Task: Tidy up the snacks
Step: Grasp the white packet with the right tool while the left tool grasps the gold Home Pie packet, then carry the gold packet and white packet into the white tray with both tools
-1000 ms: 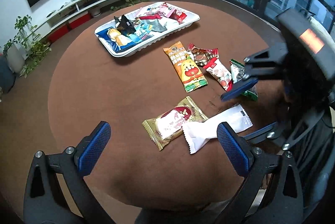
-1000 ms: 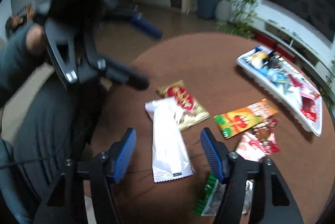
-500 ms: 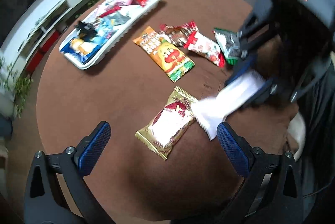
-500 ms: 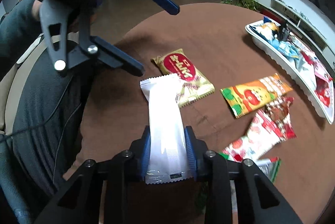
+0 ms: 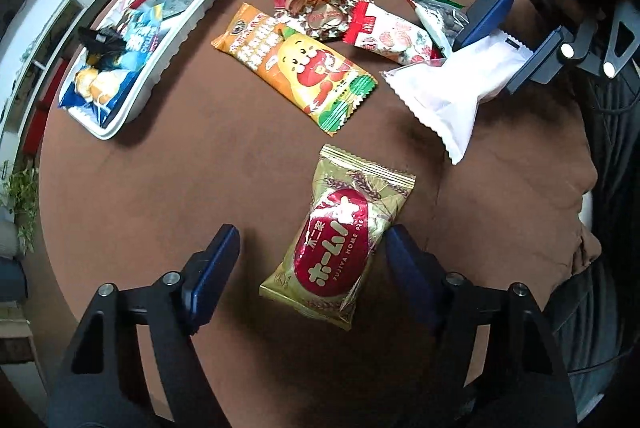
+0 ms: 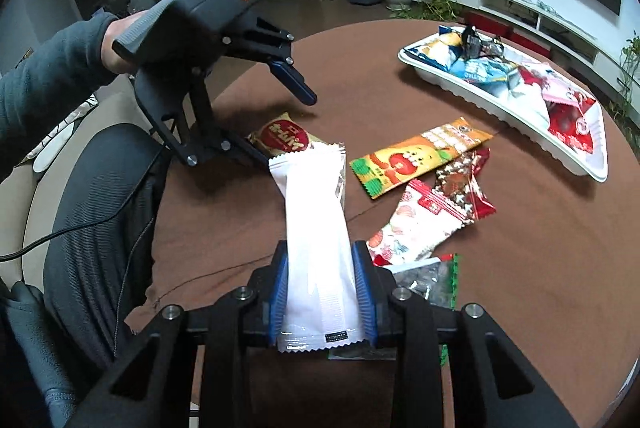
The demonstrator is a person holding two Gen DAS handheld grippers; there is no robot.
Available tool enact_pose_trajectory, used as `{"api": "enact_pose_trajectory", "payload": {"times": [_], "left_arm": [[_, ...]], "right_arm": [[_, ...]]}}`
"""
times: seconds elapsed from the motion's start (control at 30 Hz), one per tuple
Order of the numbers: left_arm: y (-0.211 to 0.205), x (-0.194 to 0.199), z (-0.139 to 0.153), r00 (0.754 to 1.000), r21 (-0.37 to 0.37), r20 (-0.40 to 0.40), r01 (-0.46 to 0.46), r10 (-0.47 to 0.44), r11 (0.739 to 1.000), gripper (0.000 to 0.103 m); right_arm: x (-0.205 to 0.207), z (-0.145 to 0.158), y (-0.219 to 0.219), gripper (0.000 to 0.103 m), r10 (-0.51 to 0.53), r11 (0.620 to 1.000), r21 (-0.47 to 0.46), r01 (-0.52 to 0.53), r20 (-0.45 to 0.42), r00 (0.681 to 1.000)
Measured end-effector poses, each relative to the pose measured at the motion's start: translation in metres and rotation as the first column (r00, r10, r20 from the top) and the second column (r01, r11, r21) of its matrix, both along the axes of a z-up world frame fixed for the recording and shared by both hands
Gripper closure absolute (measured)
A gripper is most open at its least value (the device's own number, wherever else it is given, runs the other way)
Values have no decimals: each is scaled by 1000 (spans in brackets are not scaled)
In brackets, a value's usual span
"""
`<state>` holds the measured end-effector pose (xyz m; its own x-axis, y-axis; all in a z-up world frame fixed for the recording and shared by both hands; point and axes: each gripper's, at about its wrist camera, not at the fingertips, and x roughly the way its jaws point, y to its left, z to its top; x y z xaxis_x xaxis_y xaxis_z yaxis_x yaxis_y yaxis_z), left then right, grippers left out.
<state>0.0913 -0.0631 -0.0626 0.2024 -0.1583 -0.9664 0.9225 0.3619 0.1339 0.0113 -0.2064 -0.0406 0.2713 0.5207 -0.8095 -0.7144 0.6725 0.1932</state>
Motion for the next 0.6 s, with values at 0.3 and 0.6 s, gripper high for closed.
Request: {"api": "enact_pose_trajectory", "payload": {"times": [0.3, 0.6], "left_arm": [[-2, -13, 2, 999, 3, -20, 28, -28, 1000, 56], [-9, -22, 6, 999, 0, -4, -32, 32, 999, 72]], "right_arm": [[3, -2, 2, 70, -2, 1000, 2, 2, 9, 1000], [10, -1, -1, 70, -25, 1000, 16, 25, 13, 1000]]}}
